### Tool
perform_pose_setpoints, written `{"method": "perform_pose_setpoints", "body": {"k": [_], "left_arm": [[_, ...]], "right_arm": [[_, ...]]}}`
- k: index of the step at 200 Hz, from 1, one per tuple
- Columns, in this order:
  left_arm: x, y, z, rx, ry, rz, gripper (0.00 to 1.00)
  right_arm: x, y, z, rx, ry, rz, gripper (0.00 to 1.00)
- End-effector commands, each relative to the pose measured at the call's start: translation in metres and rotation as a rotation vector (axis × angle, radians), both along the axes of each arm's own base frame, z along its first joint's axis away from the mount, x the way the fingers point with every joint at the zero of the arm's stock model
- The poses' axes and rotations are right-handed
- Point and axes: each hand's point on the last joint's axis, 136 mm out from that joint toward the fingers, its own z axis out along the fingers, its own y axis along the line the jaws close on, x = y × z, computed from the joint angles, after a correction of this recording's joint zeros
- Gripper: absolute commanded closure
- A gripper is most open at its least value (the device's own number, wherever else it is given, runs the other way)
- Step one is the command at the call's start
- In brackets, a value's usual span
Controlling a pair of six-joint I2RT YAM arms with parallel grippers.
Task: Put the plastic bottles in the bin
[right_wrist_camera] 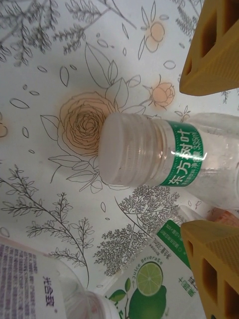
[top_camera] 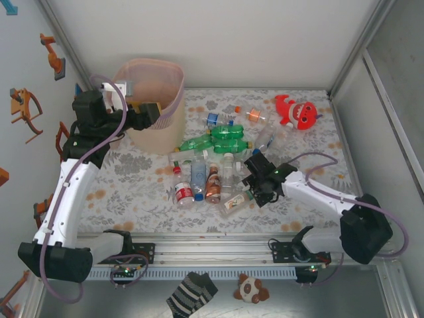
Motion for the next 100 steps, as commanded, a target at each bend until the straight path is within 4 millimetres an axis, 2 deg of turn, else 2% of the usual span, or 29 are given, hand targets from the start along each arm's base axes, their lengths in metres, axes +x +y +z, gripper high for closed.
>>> {"method": "perform_pose_setpoints", "body": {"k": [1, 56, 100], "left_arm": [[-0.008, -0.002, 0.013, -0.028, -0.032, -0.013, 0.30], [-0.012, -0.004, 0.016, -0.037, -0.034, -0.016, 0.30], [-0.012, -0.005, 0.020, -0.038, -0.036, -0.018, 0.30]], "right_arm": [[0.008, 0.006, -0.004, 0.035, 0.013, -0.037, 0.34], [0.011, 0.004, -0.029, 0.040, 0.053, -0.073, 0.36], [0.009, 0.001, -0.041, 0.023, 0.079, -0.083, 0.40]]}}
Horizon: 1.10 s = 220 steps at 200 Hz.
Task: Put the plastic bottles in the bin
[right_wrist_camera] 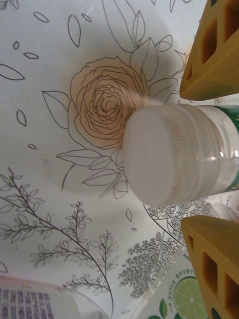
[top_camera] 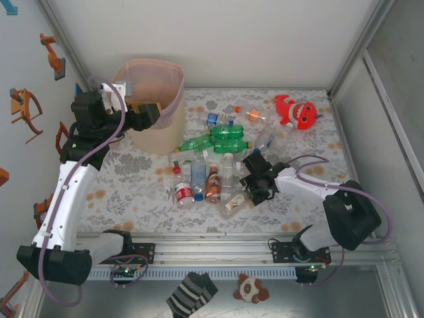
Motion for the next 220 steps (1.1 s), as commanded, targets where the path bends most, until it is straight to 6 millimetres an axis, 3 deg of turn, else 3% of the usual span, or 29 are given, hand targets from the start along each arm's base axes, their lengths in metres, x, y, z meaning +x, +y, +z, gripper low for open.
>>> {"method": "perform_pose_setpoints", "body": {"k": [1, 66, 119, 177, 220], "left_arm": [[-0.006, -0.003, 0.014, -0.023, -0.029, -0.014, 0.30], [-0.005, -0.006, 0.012, -0.016, -0.021, -0.015, 0.30], [-0.001, -0.012, 0.012, -0.016, -0.025, -0.031, 0.31], [-0.001, -0.028, 0.019, -0.028, -0.054, -0.085, 0.31], [-0.010, -0.052, 0.030, -0.044, -0.107, -0.189, 0.31]], "right_arm": [[-0.003, -0.006, -0.009, -0.016, 0.023, -0.035, 0.40], [-0.003, -0.009, -0.011, -0.029, 0.020, -0.032, 0.53], [0.001, -0.020, 0.008, -0.090, -0.023, -0.012, 0.60], [0.016, -0.042, 0.057, -0.214, -0.182, 0.085, 0.65], [0.041, -0.062, 0.122, -0.356, -0.460, 0.231, 0.66]]}}
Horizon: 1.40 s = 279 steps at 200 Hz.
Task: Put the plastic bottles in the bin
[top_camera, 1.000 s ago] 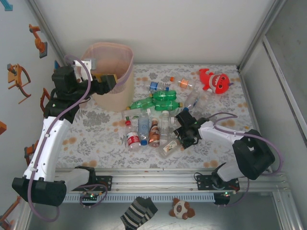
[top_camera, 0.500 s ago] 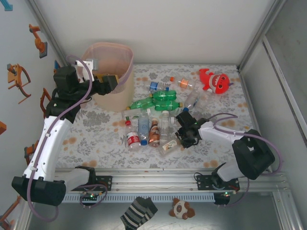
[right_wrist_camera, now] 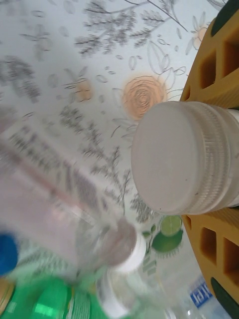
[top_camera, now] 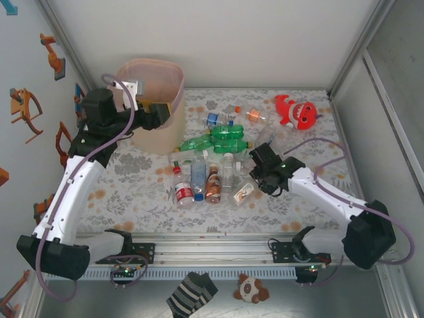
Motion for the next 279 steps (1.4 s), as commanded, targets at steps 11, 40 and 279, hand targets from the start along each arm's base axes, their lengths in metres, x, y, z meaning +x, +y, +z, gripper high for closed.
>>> {"method": "perform_pose_setpoints", "body": {"k": [11, 40, 279], "left_arm": [[-0.011, -0.021, 0.030, -0.041, -0.102, -0.111, 0.31], [-0.022, -0.034, 0.037, -0.059, -0.139, -0.182, 0.31], [-0.187, -0.149, 0.063, -0.118, -0.386, -0.979, 0.17]], "right_arm": [[0.023, -0.027, 0.060, -0.199, -0.274, 0.152, 0.66], [0.035, -0.015, 0.120, -0.219, -0.533, 0.331, 0.65], [-0.106, 0.102, 0.427, 0.168, -1.834, 1.372, 0.74]]}}
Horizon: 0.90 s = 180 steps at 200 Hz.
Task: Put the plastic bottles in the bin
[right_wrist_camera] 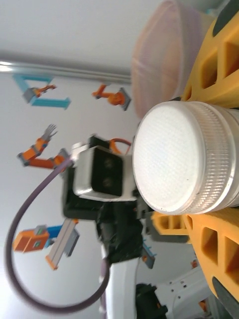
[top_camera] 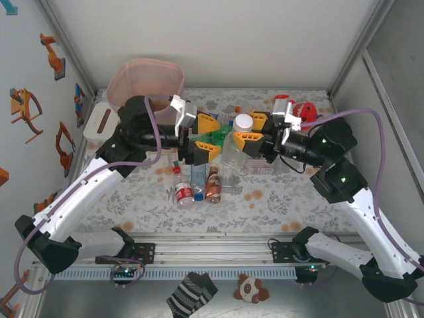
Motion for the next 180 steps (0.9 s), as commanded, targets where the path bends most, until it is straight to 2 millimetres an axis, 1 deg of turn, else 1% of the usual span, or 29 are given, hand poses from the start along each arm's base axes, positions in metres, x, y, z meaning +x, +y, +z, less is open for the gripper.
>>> {"method": "perform_pose_setpoints", "body": {"k": [1, 16, 30, 62, 88, 116, 130, 147, 162, 180], "left_arm": [[-0.019, -0.004, 0.012, -0.020, -0.047, -0.099, 0.17], [-0.024, -0.008, 0.012, -0.017, -0.043, -0.131, 0.17], [-0.030, -0.011, 0.011, -0.014, -0.036, -0.166, 0.20], [-0.038, -0.015, 0.009, -0.008, -0.028, -0.214, 0.31], [-0.043, -0.017, 0.008, -0.005, -0.015, -0.252, 0.40], [-0.047, -0.018, 0.008, -0.006, -0.019, -0.262, 0.48], [-0.047, -0.018, 0.008, -0.007, -0.021, -0.264, 0.51], [-0.048, -0.018, 0.008, -0.008, -0.023, -0.265, 0.51], [-0.049, -0.017, 0.008, -0.006, -0.023, -0.264, 0.51], [-0.049, -0.016, 0.009, -0.006, -0.031, -0.261, 0.51]], "right_arm": [[-0.024, -0.004, 0.040, 0.095, -0.111, 0.096, 0.74], [-0.026, -0.004, 0.047, 0.125, -0.107, 0.111, 0.74], [-0.027, -0.006, 0.052, 0.151, -0.110, 0.112, 0.74], [-0.032, -0.009, 0.060, 0.189, -0.115, 0.128, 0.74], [-0.033, -0.008, 0.059, 0.184, -0.108, 0.133, 0.74], [-0.030, -0.006, 0.055, 0.177, -0.093, 0.128, 0.75], [-0.029, -0.006, 0.055, 0.177, -0.090, 0.125, 0.75], [-0.030, -0.007, 0.054, 0.177, -0.087, 0.123, 0.74], [-0.029, -0.008, 0.053, 0.177, -0.083, 0.113, 0.72], [-0.028, -0.008, 0.051, 0.167, -0.075, 0.098, 0.60]]}}
